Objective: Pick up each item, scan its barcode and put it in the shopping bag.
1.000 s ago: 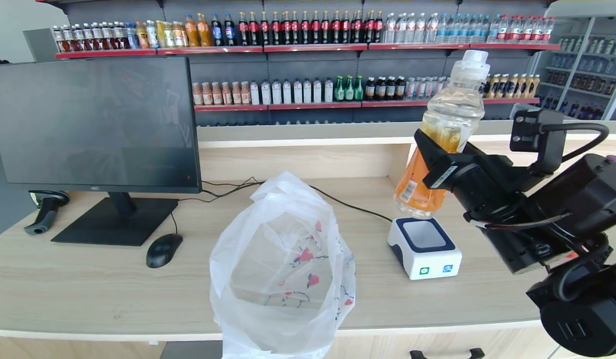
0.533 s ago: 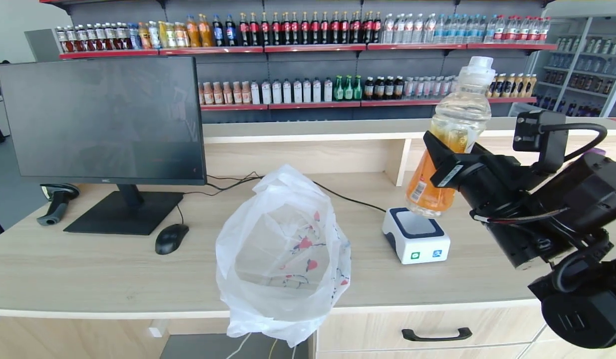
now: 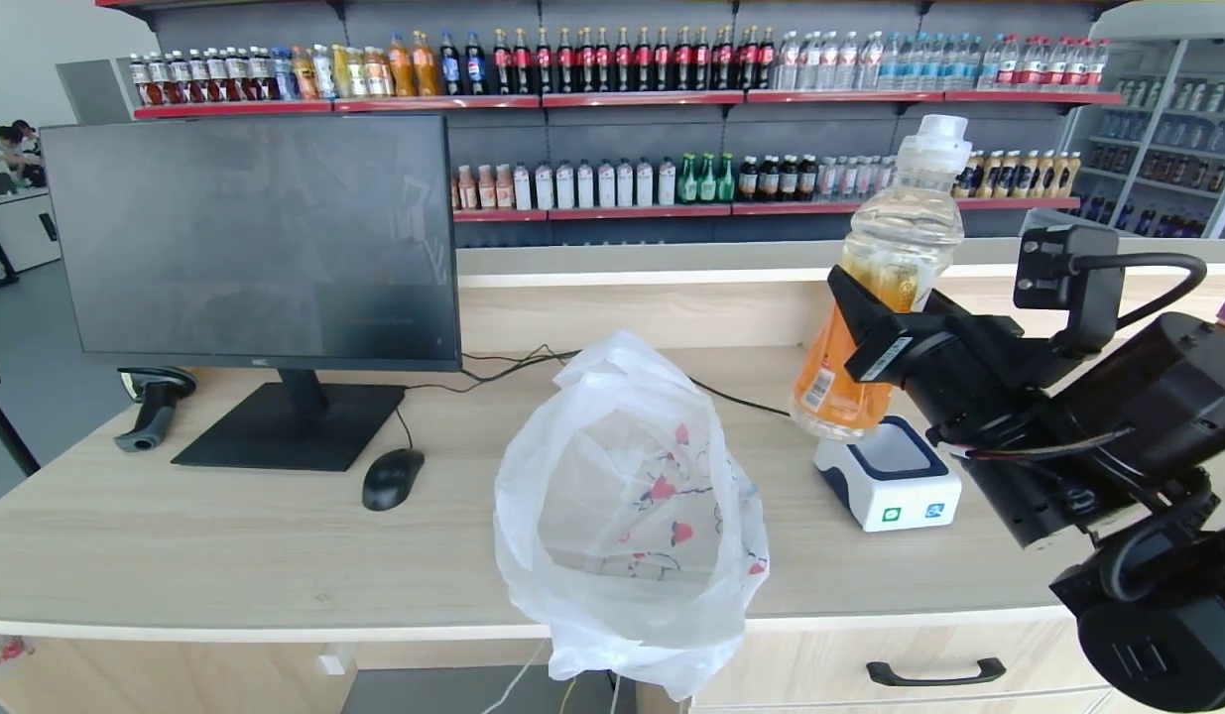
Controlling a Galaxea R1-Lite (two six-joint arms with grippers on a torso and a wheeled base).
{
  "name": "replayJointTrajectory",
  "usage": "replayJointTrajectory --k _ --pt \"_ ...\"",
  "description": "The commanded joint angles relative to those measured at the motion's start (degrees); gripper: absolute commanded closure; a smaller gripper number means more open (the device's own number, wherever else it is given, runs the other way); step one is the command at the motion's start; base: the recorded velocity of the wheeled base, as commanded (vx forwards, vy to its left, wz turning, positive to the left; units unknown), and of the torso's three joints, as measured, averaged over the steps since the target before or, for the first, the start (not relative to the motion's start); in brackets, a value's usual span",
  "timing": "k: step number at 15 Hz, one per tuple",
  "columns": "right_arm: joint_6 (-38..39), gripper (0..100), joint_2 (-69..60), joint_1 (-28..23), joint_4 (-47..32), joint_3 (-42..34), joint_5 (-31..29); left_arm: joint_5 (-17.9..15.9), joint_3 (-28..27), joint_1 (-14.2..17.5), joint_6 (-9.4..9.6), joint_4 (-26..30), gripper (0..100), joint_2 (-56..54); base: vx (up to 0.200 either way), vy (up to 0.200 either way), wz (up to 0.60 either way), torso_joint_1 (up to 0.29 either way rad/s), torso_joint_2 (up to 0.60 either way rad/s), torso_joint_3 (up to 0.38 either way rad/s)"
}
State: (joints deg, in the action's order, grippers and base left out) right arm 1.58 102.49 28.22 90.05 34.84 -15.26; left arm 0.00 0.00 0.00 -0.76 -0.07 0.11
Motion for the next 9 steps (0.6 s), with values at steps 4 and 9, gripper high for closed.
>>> replayJointTrajectory --k 4,9 --pt "0.0 100 1.1 1.7 -0.1 0.8 0.0 0.0 0.0 -0.1 0.05 0.0 0 0.0 0.0 0.1 0.0 -0.004 0.0 0.002" --pt "0.0 100 2.5 3.2 -0.1 0.8 0.0 0.0 0.0 -0.1 0.05 0.0 0 0.0 0.0 0.0 0.36 0.002 0.0 0.003"
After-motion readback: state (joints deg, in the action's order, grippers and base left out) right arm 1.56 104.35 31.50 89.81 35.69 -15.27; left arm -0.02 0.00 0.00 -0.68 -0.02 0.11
